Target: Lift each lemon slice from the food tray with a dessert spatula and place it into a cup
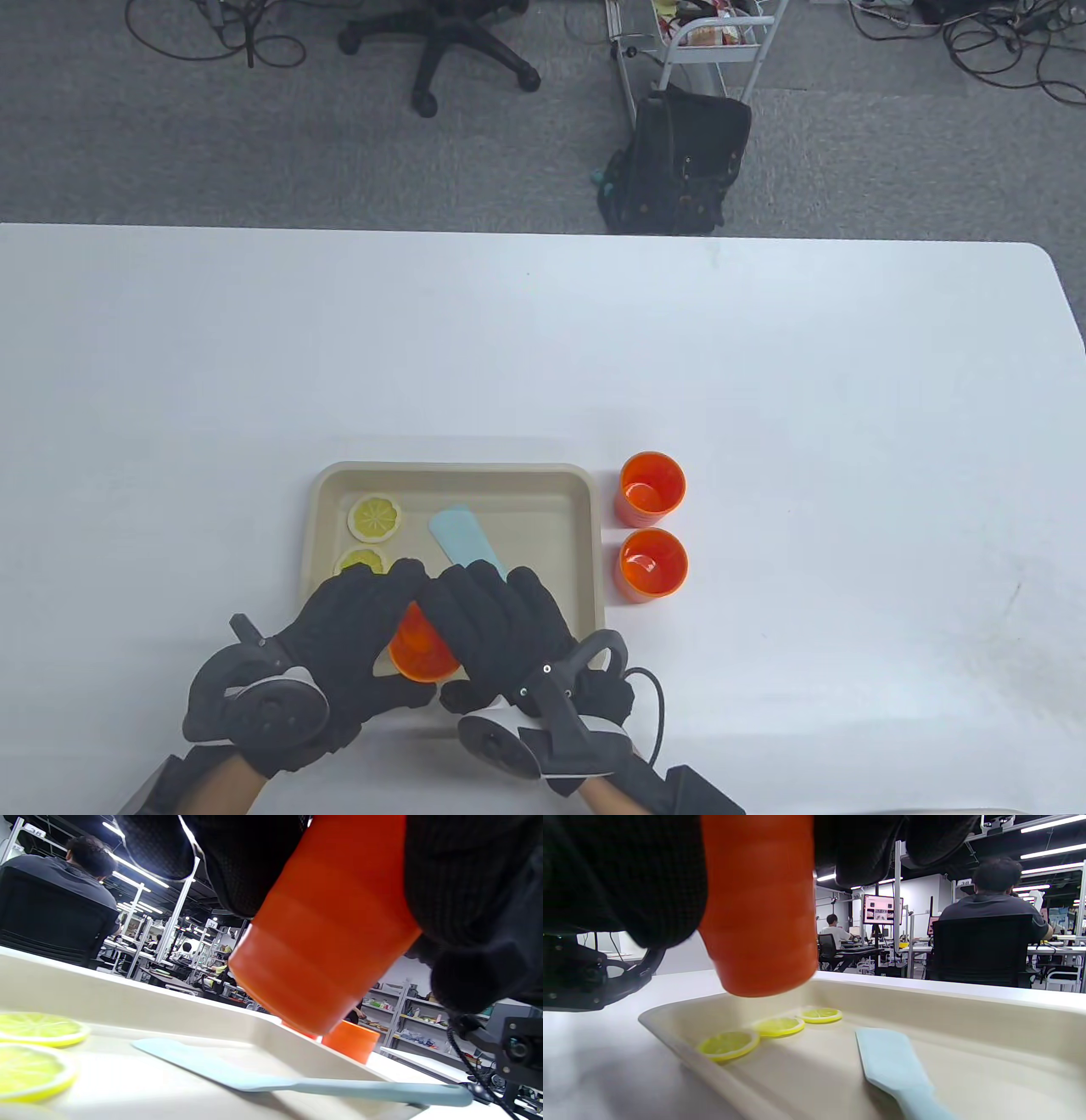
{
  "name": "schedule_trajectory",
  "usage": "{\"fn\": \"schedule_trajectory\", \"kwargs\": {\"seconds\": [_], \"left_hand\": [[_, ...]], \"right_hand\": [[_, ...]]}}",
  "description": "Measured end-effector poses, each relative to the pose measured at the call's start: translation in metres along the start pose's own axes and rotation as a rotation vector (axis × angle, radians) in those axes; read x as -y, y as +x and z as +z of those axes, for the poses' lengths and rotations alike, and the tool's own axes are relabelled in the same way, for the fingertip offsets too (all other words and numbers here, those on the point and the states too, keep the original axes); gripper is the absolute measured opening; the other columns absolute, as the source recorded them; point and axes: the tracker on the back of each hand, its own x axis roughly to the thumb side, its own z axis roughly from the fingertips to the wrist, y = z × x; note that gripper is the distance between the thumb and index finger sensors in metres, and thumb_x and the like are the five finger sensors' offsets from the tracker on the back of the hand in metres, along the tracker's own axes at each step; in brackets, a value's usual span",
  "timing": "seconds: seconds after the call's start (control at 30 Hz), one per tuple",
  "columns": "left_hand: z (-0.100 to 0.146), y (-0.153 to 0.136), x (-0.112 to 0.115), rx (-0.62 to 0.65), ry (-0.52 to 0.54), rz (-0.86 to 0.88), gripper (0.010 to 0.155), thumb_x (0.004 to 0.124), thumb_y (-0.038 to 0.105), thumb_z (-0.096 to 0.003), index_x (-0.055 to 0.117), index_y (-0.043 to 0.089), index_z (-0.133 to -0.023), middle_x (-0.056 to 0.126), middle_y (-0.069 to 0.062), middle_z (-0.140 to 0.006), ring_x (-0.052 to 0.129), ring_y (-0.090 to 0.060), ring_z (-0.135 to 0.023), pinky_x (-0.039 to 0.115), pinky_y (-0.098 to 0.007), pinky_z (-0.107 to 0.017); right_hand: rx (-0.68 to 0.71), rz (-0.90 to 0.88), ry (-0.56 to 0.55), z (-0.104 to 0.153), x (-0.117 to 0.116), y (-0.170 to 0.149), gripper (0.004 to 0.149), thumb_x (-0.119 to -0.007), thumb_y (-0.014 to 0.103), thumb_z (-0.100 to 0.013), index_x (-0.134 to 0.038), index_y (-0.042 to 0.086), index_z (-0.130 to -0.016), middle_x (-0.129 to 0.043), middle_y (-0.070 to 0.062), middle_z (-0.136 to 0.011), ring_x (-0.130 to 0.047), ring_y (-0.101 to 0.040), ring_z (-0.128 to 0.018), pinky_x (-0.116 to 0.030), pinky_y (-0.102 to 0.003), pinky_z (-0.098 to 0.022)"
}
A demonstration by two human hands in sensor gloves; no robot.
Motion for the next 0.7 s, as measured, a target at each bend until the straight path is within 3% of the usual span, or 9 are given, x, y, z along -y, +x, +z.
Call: {"fn": "schedule_trajectory", "kwargs": {"seconds": [0.23,0.37,0.5,0.6,0.7], "left_hand": [[-0.001,0.001,0.005,0.007,-0.018,0.006,0.126,0.100,0.063,-0.0342,0.019,0.006,-0.113,0.069,-0.010,-0.110,0.085,-0.030,-0.095,0.063,-0.059,-0.079],[0.000,0.001,0.001,0.001,0.022,0.029,0.125,0.100,0.062,-0.0354,0.019,0.007,-0.113,0.068,-0.011,-0.110,0.084,-0.030,-0.096,0.063,-0.059,-0.080],[0.001,-0.001,0.000,-0.010,0.034,0.018,0.124,0.099,0.063,-0.0351,0.021,0.007,-0.113,0.070,-0.010,-0.109,0.086,-0.029,-0.096,0.064,-0.058,-0.079],[0.001,-0.004,0.002,-0.020,0.025,0.040,0.121,0.097,0.065,-0.0367,0.022,0.009,-0.114,0.069,-0.010,-0.110,0.085,-0.031,-0.097,0.062,-0.061,-0.079],[0.003,-0.006,-0.002,-0.050,0.030,-0.066,0.114,0.092,0.069,-0.0388,0.027,0.018,-0.117,0.062,-0.011,-0.117,0.075,-0.037,-0.104,0.054,-0.068,-0.079]], "right_hand": [[-0.007,0.068,-0.027,-0.003,-0.009,0.006,0.112,-0.096,0.052,-0.038,-0.025,0.008,-0.113,-0.046,-0.019,-0.114,-0.078,-0.033,-0.101,-0.061,-0.059,-0.076],[-0.011,0.062,-0.109,-0.003,-0.013,0.008,0.111,-0.095,0.051,-0.038,-0.025,0.009,-0.113,-0.041,-0.020,-0.115,-0.078,-0.033,-0.101,-0.062,-0.058,-0.075],[-0.028,0.055,-0.096,-0.006,-0.012,0.008,0.108,-0.096,0.050,-0.039,-0.028,0.010,-0.113,-0.043,-0.019,-0.115,-0.080,-0.033,-0.099,-0.064,-0.057,-0.074],[-0.047,0.032,-0.088,-0.006,-0.009,0.004,0.105,-0.097,0.052,-0.038,-0.034,0.014,-0.114,-0.047,-0.017,-0.114,-0.082,-0.031,-0.097,-0.064,-0.057,-0.074],[-0.086,0.023,-0.064,-0.006,-0.008,-0.006,0.103,-0.097,0.051,-0.038,-0.036,0.016,-0.114,-0.049,-0.016,-0.113,-0.083,-0.030,-0.097,-0.064,-0.057,-0.074]]}}
